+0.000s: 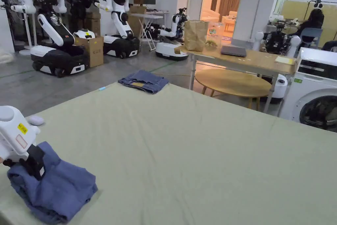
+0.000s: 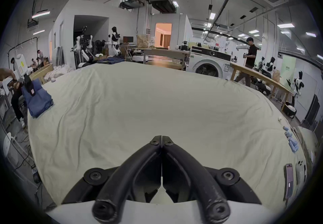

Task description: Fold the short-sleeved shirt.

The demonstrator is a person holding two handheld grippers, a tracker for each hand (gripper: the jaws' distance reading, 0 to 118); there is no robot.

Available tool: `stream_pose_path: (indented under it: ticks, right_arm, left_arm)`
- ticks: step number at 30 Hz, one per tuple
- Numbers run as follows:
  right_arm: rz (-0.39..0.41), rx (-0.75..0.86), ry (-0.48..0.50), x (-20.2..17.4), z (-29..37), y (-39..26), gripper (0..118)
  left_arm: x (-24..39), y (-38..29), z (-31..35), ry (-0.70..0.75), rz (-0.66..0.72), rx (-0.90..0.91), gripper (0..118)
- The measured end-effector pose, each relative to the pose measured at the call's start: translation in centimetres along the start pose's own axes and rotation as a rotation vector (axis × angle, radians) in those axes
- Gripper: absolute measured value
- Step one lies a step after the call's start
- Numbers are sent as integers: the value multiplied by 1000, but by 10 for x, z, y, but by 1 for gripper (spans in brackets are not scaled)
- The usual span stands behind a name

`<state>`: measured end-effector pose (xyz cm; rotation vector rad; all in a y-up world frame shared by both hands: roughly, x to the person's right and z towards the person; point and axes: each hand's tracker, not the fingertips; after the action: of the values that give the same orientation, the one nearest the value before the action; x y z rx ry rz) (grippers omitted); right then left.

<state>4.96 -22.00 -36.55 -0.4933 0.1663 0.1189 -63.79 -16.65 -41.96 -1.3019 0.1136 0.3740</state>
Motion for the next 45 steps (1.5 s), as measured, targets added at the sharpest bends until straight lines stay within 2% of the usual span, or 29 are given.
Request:
stream_pose_path:
  ticks: [3, 7, 10, 14, 16, 22, 27, 33, 34, 37, 42, 45]
  right_arm:
    - [2, -1, 15, -3, 0, 2, 0]
    - [2, 4, 26, -4, 2, 4, 0]
    - [-3, 12, 26, -2, 3, 4, 0]
    - [-33, 31, 24, 3, 5, 5, 0]
    - [-47, 41, 14, 5, 5, 5, 0]
    - [-74, 74, -3, 15, 7, 10, 0]
    - [-100, 106, -35, 27, 12, 19, 0]
    - [-152, 168, -85, 43, 19, 30, 0]
    - [-158, 176, -93, 45, 20, 31, 0]
    - [-171, 209, -113, 50, 22, 34, 0]
    - [-203, 238, -148, 57, 22, 35, 0]
    - [-227, 255, -156, 60, 22, 35, 0]
  left_arm:
    - [8, -4, 4, 103, -71, 37, 42]
    - [7, -6, 35, 152, -71, 100, 56]
    - [6, -3, 64, 187, -79, 206, 56]
    - [17, -9, 80, 51, -30, 299, 56]
    - [36, -17, 77, 18, -94, 348, 56]
    - [119, -57, 41, -94, -209, 551, 56]
    - [207, -98, 18, -104, -328, 768, 56]
    - [301, -139, -11, -125, -384, 985, 55]
    - [314, -144, -17, -120, -371, 991, 54]
    - [349, -160, -30, -112, -391, 1061, 39]
    - [386, -176, -44, -83, -403, 1101, 1]
    - [396, -183, -47, -74, -401, 1134, 0]
